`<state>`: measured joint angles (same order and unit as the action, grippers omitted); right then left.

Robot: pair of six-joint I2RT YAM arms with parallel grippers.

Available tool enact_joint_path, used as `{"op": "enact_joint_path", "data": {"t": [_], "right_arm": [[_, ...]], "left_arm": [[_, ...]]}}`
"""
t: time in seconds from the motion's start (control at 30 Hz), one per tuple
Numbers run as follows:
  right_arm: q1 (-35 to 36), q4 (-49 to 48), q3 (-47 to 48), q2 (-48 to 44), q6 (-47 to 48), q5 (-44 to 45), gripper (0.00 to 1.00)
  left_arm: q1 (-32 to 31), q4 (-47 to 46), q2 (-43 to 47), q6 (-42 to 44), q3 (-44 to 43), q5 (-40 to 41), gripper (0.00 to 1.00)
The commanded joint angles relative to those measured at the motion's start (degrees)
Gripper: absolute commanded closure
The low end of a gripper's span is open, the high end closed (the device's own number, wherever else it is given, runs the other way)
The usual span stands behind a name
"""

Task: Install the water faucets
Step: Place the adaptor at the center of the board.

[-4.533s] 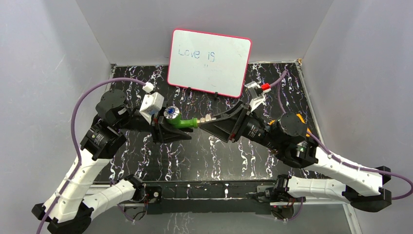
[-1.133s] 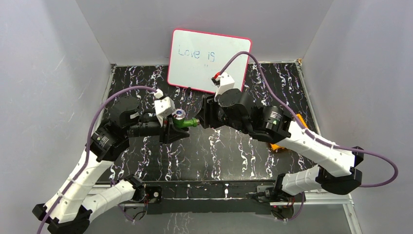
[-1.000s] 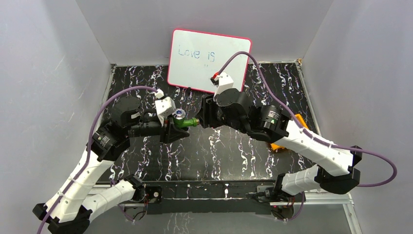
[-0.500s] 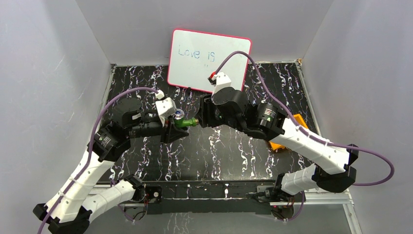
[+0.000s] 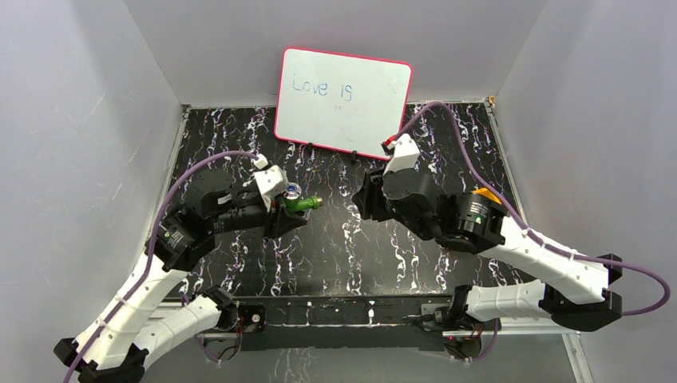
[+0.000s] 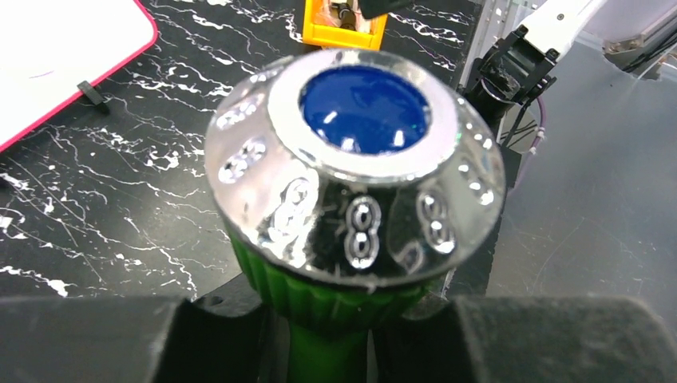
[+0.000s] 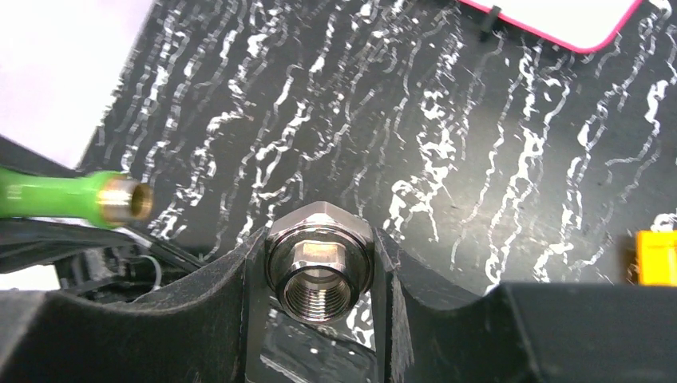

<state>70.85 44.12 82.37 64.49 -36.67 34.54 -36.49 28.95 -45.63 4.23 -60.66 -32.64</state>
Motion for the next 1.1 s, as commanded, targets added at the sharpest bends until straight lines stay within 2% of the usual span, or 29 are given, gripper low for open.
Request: {"op": "enact_joint_path", "data": {"t": [0.0,0.1,0.23,0.4,0.63,0.9,1.07], "right_arm": [[-0.7,3.1,-2.5,2.9,-1.5,0.6,1.00],[-2.8,3.9,-6.6,7.1,-0.4,-6.8,1.00],[-6.4,-2.6,-15.2,10.6,1.7,-15.4,1.00],[-7.1,-9.2,-21.9,15.5,2.7,-19.2,0.98],[-7.2,-13.6,-25.2,23.6,4.2,-26.1,0.95],[-7.2,-15.0,-27.3,27.2,4.8,-26.5,0.90],[-7.2,-15.7,-28.4,28.4,4.9,-27.2,0.84]], "left_arm": [[-0.1,-1.7,2.3,-1.9,-0.3,3.2,1.00],[-0.1,-1.9,3.5,-3.2,-0.7,6.8,1.00],[-0.1,-2.7,6.4,-5.4,-1.0,11.2,1.00],[-0.1,-2.6,8.5,-6.8,-1.4,12.8,1.00],[-0.1,-2.1,8.5,-7.2,-1.6,11.6,1.00],[-0.1,-2.1,7.5,-7.3,-1.9,10.4,1.00],[-0.1,-2.1,6.9,-7.2,-2.1,9.9,1.00]]}}
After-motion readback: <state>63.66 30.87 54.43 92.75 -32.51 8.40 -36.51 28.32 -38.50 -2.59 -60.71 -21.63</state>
